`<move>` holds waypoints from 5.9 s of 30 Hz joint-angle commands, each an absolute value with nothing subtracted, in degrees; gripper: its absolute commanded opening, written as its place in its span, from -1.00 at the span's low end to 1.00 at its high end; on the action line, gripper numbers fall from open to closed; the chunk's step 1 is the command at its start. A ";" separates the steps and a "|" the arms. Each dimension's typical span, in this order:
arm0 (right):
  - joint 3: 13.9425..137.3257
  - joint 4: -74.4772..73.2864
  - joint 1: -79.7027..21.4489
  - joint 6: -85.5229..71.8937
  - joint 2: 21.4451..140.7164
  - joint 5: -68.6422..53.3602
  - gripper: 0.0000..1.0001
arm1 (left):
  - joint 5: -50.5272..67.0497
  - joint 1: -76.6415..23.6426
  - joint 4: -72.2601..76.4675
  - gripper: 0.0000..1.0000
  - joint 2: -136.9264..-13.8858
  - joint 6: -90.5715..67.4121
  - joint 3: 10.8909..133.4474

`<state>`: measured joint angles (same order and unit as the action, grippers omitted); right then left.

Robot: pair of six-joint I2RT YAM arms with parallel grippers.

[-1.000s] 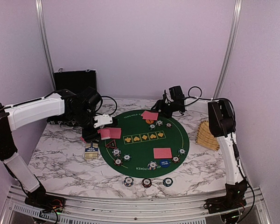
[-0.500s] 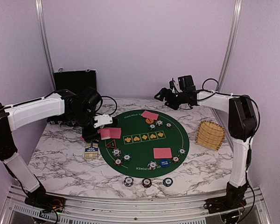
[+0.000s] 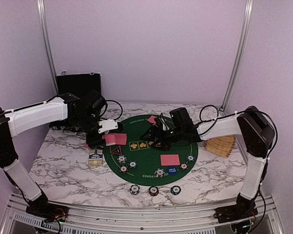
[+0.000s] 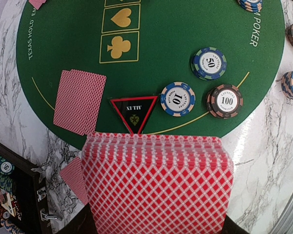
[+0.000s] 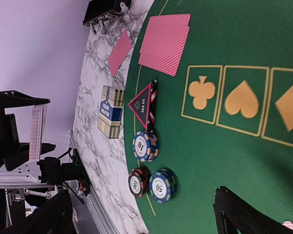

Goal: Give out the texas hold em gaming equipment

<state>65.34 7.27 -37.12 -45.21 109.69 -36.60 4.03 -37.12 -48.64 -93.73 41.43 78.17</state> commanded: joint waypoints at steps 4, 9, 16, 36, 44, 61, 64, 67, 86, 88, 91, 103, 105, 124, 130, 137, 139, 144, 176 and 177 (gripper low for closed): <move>64.33 24.64 -42.94 -55.75 109.69 -42.01 0.98 | 5.71 -37.09 -48.50 -1.00 -94.21 40.73 80.84; 67.18 32.57 -45.89 -61.63 114.50 -44.11 0.98 | 5.68 -37.09 -48.54 -1.00 -94.22 40.47 80.82; 72.73 36.03 -48.37 -65.99 120.20 -44.99 0.97 | 5.79 -37.09 -48.52 -1.00 -93.83 40.43 80.90; 81.39 40.57 -50.76 -71.51 128.12 -46.54 0.95 | 6.42 -37.18 -48.52 -1.00 -94.27 40.03 80.86; 85.03 41.21 -51.26 -73.21 131.03 -46.84 0.95 | 6.69 -37.27 -48.52 -1.00 -94.46 39.84 80.95; 94.16 40.93 -51.54 -77.13 138.83 -46.67 0.87 | 8.38 -37.43 -49.04 -1.00 -94.08 39.20 81.39; 94.38 40.58 -51.53 -77.80 139.55 -46.52 0.78 | 8.13 -37.44 -49.12 -1.00 -93.87 39.33 81.39; 93.45 40.42 -51.27 -77.94 139.46 -46.28 0.69 | 8.15 -37.44 -49.12 -1.00 -93.54 39.46 81.18; 83.85 31.94 -47.68 -68.28 129.40 -45.59 0.23 | 6.10 -37.35 -49.13 -1.00 -93.34 40.34 80.76; 82.86 32.15 -47.51 -68.07 128.56 -45.78 0.16 | 6.03 -37.35 -49.13 -1.00 -93.29 40.43 80.69; 81.95 32.13 -47.27 -67.77 127.30 -45.79 0.08 | 5.76 -37.35 -49.13 -1.00 -93.54 40.51 80.72; 80.52 30.34 -46.61 -66.25 124.17 -46.05 -0.29 | 4.72 -37.35 -49.11 -1.00 -93.81 40.73 80.38; 79.99 30.88 -46.57 -66.56 123.66 -46.06 -0.32 | 4.47 -37.35 -49.13 -1.00 -94.00 40.84 80.25; 87.91 36.64 -50.37 -73.12 132.38 -46.32 0.48 | 5.82 -37.35 -49.17 -1.00 -94.30 40.17 81.22; 91.27 36.41 -50.46 -74.16 134.62 -46.32 0.44 | 5.73 -37.38 -49.30 -1.00 -94.28 40.25 80.97; 87.82 33.68 -48.96 -71.59 132.18 -45.43 0.24 | 5.56 -37.35 -49.22 -1.00 -93.99 40.52 80.55; 86.13 32.95 -48.29 -70.60 131.04 -45.04 0.20 | 5.54 -37.36 -49.26 -1.00 -93.94 40.47 80.52; 81.69 33.39 -46.82 -69.60 128.43 -44.66 0.09 | 5.19 -37.35 -49.22 -1.00 -93.87 40.52 80.55; 76.39 35.29 -45.70 -69.20 120.67 -46.45 -0.34 | 4.20 -37.35 -49.22 -1.00 -94.32 40.56 80.07; 76.31 35.28 -45.70 -69.22 120.61 -46.49 -0.32 | 4.23 -37.35 -49.22 -1.00 -94.20 40.61 80.07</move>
